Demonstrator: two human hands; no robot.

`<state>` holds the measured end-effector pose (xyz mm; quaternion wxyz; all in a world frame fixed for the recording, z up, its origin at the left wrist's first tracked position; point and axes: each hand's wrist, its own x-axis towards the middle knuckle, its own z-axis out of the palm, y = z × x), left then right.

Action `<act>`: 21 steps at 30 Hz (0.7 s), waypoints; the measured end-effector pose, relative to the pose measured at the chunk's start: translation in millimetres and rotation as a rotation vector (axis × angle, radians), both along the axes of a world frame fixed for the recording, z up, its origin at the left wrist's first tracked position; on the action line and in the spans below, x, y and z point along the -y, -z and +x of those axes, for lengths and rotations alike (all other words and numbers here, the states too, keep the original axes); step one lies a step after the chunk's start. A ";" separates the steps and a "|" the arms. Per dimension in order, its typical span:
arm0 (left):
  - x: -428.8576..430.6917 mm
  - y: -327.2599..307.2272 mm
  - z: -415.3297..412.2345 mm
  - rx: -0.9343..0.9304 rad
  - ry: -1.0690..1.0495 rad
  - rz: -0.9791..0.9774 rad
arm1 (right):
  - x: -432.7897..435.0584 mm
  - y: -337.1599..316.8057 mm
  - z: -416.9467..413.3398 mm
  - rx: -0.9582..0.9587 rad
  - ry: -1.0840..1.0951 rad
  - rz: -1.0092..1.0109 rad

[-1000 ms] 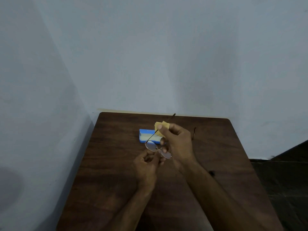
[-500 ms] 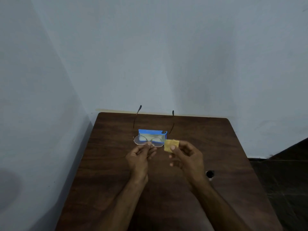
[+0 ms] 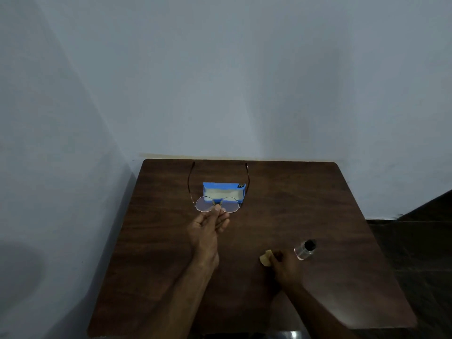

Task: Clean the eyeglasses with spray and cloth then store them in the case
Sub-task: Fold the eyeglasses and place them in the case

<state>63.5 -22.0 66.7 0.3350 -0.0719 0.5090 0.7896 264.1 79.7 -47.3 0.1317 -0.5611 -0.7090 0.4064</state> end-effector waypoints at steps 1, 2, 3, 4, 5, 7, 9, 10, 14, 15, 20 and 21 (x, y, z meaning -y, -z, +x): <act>0.1 -0.8 -0.2 0.004 -0.002 0.000 | -1.3 1.7 2.1 0.043 -0.023 0.010; 0.0 -1.6 -0.7 0.006 -0.003 0.002 | -1.2 2.2 3.4 0.086 -0.045 0.033; -0.2 -2.3 -1.3 0.006 -0.004 0.006 | -0.4 2.4 3.5 0.129 -0.065 0.071; -0.2 -2.5 -2.1 0.003 -0.004 0.010 | 2.1 -0.3 2.4 0.159 -0.069 0.112; -0.3 -2.7 -2.8 0.000 -0.002 0.014 | 5.5 -5.7 -0.1 0.152 -0.055 0.162; -0.3 -3.4 -3.9 -0.007 0.002 0.022 | 13.2 -28.1 -10.7 0.008 -0.033 0.266; -1.5 -3.3 -3.9 -0.016 0.001 0.014 | 17.6 -60.9 -27.9 -0.220 -0.046 0.342; -2.6 -3.6 -3.4 -0.019 0.000 0.014 | 18.5 -81.1 -38.9 -0.320 -0.061 0.390; -9.4 -7.4 4.0 -0.038 0.018 0.037 | 10.4 -152.5 -79.4 -0.549 -0.075 0.586; -10.7 -8.2 5.8 -0.047 0.017 0.036 | 7.7 -161.8 -86.2 -0.554 -0.094 0.608; -9.5 -12.3 6.0 -0.074 0.005 0.037 | 1.8 -174.6 -100.1 -0.508 -0.189 0.655; -8.5 -12.6 4.8 -0.080 0.004 0.043 | 0.3 -174.7 -101.6 -0.504 -0.222 0.673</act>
